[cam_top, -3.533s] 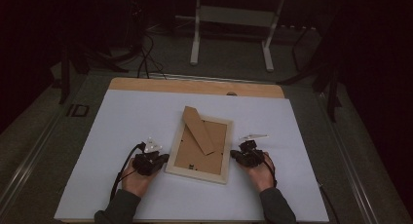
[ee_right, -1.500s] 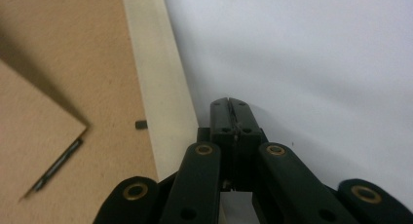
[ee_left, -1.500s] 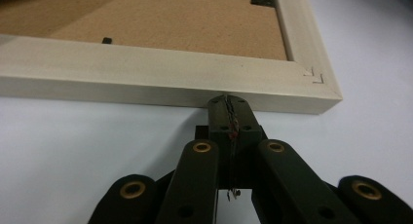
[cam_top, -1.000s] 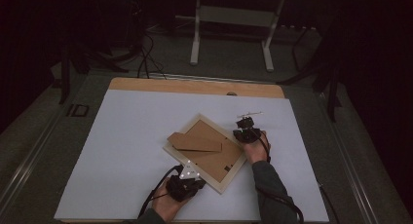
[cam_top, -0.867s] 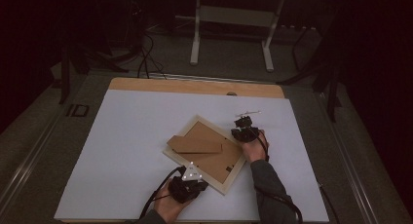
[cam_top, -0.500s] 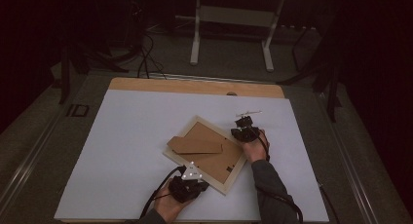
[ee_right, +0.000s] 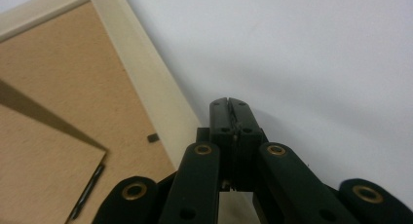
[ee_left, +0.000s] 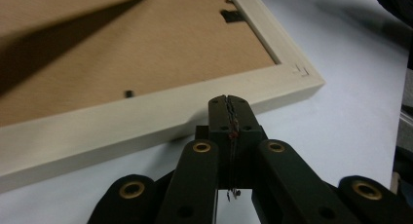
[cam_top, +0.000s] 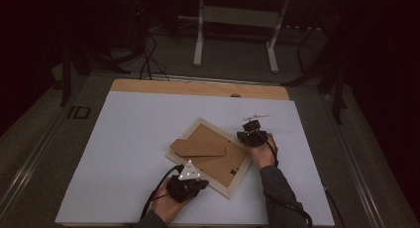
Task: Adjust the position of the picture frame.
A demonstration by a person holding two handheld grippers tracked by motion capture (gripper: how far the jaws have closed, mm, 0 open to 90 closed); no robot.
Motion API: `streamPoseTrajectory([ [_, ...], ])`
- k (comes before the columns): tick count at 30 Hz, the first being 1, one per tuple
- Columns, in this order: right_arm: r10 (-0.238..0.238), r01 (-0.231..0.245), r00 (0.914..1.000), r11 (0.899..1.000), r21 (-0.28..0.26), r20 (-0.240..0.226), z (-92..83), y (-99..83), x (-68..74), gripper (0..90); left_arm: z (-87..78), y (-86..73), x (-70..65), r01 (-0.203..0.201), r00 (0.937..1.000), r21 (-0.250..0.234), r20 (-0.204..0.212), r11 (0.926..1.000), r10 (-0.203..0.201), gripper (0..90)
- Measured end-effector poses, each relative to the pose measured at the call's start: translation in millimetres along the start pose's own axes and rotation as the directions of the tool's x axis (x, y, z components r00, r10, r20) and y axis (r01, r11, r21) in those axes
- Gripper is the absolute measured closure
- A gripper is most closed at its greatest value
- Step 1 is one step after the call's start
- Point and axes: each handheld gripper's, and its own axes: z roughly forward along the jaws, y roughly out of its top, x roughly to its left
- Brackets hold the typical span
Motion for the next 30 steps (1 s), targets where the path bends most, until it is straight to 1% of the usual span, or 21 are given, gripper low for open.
streamPoseTrajectory([
  [4, 0.029, -0.029, 0.9993, 0.999, -0.014, -0.023, -4.3, -1.4, -0.9, 89.7, -5.6, 1.2, 6.7, 0.018, 0.9997, -0.018, -0.014, 0.9997, -0.019, 90.0],
  [6, 0.034, -0.035, 0.9988, 0.999, -0.021, -0.034, -6.3, -1.8, -0.7, 89.7, -9.5, 2.5, 10.7, 0.021, 0.9994, -0.025, -0.025, 0.9995, -0.022, 90.0],
  [8, 0.031, -0.032, 0.9989, 0.999, -0.024, -0.036, -9.0, -2.3, 0.1, 89.7, -13.6, 3.9, 13.9, 0.027, 0.9990, -0.038, -0.035, 0.9989, -0.029, 90.0],
  [11, 0.013, -0.013, 0.9992, 1.000, -0.021, -0.037, -12.7, -3.5, 1.6, 89.7, -21.2, 5.8, 20.3, 0.035, 0.9980, -0.056, -0.050, 0.9978, -0.037, 90.0],
  [17, -0.005, 0.004, 0.9989, 1.000, -0.016, -0.046, -19.8, -10.4, 1.4, 89.6, -37.1, 8.0, 34.9, 0.068, 0.9939, -0.101, -0.080, 0.9926, -0.076, 90.0],
  [19, 0.002, -0.003, 0.9987, 1.000, -0.016, -0.051, -21.9, -14.0, 0.3, 89.6, -42.8, 8.4, 40.1, 0.078, 0.9915, -0.119, -0.095, 0.9898, -0.089, 90.0],
  [21, 0.000, -0.001, 0.9987, 1.000, -0.014, -0.052, -23.6, -17.3, -0.9, 89.6, -49.1, 8.1, 45.6, 0.093, 0.9883, -0.140, -0.107, 0.9858, -0.109, 90.0],
  [24, 0.004, -0.004, 0.9982, 1.000, -0.014, -0.060, -27.4, -21.9, -2.0, 89.6, -56.4, 7.0, 53.3, 0.095, 0.9837, -0.152, -0.137, 0.9839, -0.116, 90.0],
  [27, 0.017, -0.019, 0.9970, 1.000, -0.024, -0.075, -32.8, -27.2, -5.0, 89.6, -63.3, 4.2, 63.3, 0.115, 0.9762, -0.168, -0.163, 0.9791, -0.143, 90.0],
  [30, 0.020, -0.021, 0.9970, 1.000, -0.015, -0.074, -37.7, -33.0, -7.9, 89.6, -69.6, 2.7, 70.4, 0.127, 0.9701, -0.187, -0.181, 0.9741, -0.162, 90.0],
])
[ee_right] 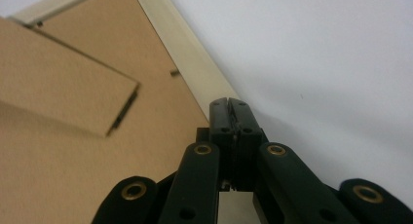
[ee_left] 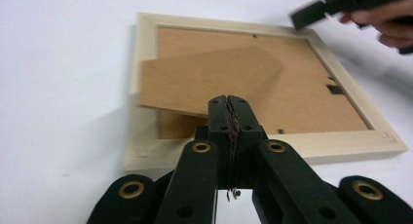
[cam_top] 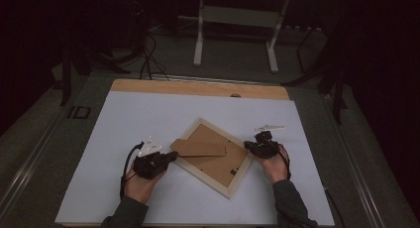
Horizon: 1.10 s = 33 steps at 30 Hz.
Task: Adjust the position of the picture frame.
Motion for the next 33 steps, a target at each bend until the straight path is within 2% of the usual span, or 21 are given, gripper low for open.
streamPoseTrajectory([
  [7, 0.002, -0.002, 1.0000, 1.000, 0.004, 0.001, -9.9, -11.0, -3.4, 89.6, -6.7, -1.3, 20.3, 0.033, 0.9980, -0.019, -0.054, 0.9993, -0.034, 90.0],
  [11, -0.003, 0.003, 1.0000, 1.000, 0.008, -0.002, -14.2, -17.4, -0.2, 89.6, -5.3, -4.3, 29.1, 0.047, 0.9958, -0.009, -0.078, 0.9988, -0.048, 90.0],
  [17, -0.002, 0.002, 1.0000, 1.000, 0.020, 0.002, -19.3, -24.5, 2.0, 89.6, 4.2, -7.8, 36.2, 0.048, 0.9945, 0.026, -0.094, 0.9985, -0.045, 89.6],
  [22, -0.009, 0.009, 0.9999, 0.999, 0.032, 0.006, -23.0, -29.5, 4.5, 89.6, 12.6, -12.9, 44.4, 0.072, 0.9919, 0.052, -0.109, 0.9961, -0.066, 89.3],
  [27, -0.009, 0.009, 0.9999, 1.000, 0.025, 0.007, -27.8, -35.4, 5.1, 89.6, 22.8, -16.4, 48.5, 0.077, 0.9917, 0.082, -0.110, 0.9937, -0.067, 89.5],
  [33, 0.014, -0.015, 0.9998, 0.999, 0.040, 0.015, -33.0, -44.7, 0.8, 89.6, 29.5, -18.9, 50.6, 0.076, 0.9908, 0.104, -0.119, 0.9917, -0.064, 89.6],
])
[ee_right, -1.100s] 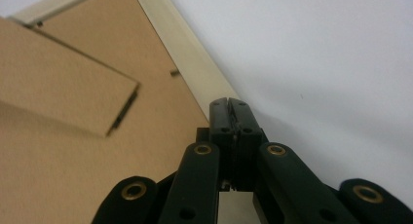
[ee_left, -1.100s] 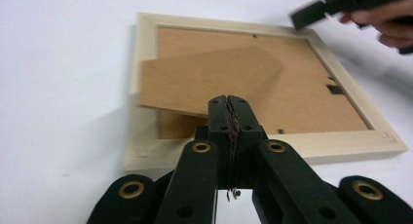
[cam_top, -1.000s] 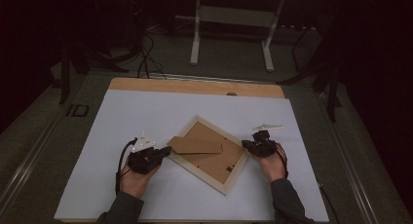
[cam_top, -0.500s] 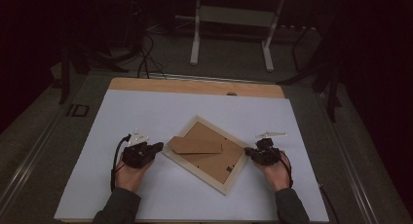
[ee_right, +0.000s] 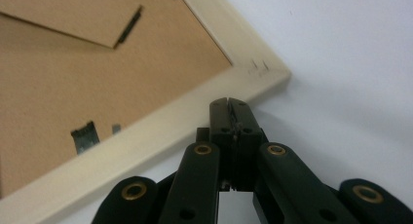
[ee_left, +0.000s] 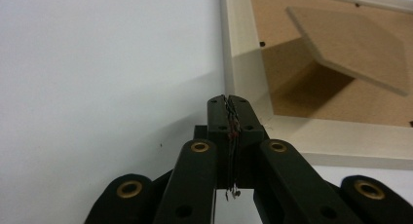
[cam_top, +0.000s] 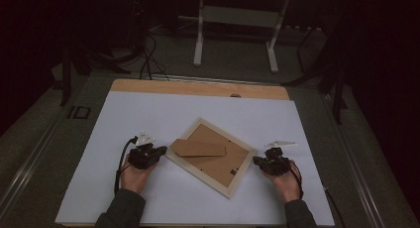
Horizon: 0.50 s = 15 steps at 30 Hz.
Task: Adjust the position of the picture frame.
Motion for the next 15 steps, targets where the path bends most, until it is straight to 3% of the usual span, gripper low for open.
streamPoseTrajectory([
  [15, 0.035, -0.035, 0.9994, 0.999, 0.041, 0.004, 2.7, -12.8, 2.8, 89.8, 9.0, -2.3, -3.5, -0.011, 0.9998, 0.035, -0.016, 0.9993, 0.011, 90.0],
])
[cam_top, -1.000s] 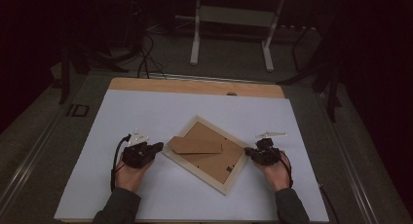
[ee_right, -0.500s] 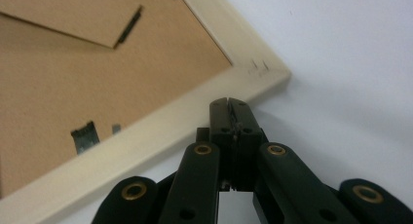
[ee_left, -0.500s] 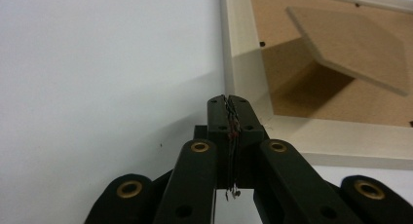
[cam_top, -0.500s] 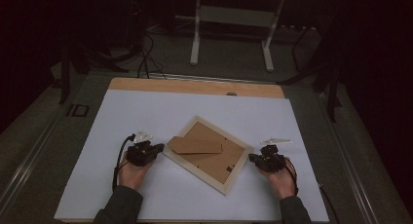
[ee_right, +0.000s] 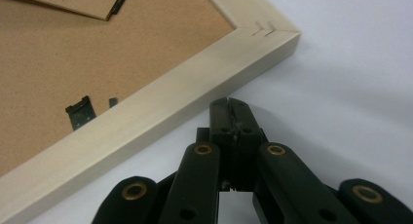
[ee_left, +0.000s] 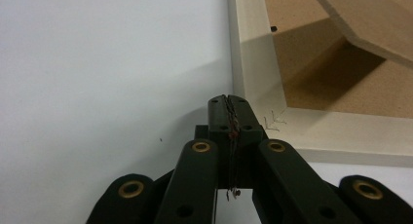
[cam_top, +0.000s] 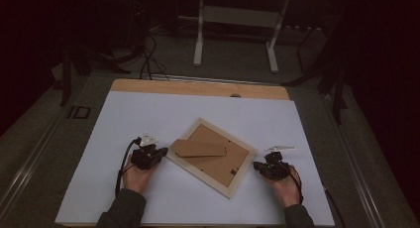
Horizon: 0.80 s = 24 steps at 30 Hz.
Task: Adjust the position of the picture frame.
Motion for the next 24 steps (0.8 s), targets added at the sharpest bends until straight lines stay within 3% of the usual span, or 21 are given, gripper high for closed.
streamPoseTrajectory([
  [8, 0.023, -0.023, 0.9997, 1.000, 0.003, -0.009, 4.0, -0.1, 6.5, 89.9, 2.8, -0.2, -5.9, -0.019, 0.9998, 0.013, -0.006, 0.9997, 0.020, 90.0],
  [24, -0.027, 0.028, 0.9993, 0.999, 0.018, -0.025, 8.9, 1.2, 27.7, 90.0, 1.3, -1.6, -1.9, 0.007, 1.0000, 0.009, -0.007, 0.9999, -0.007, 90.0],
])
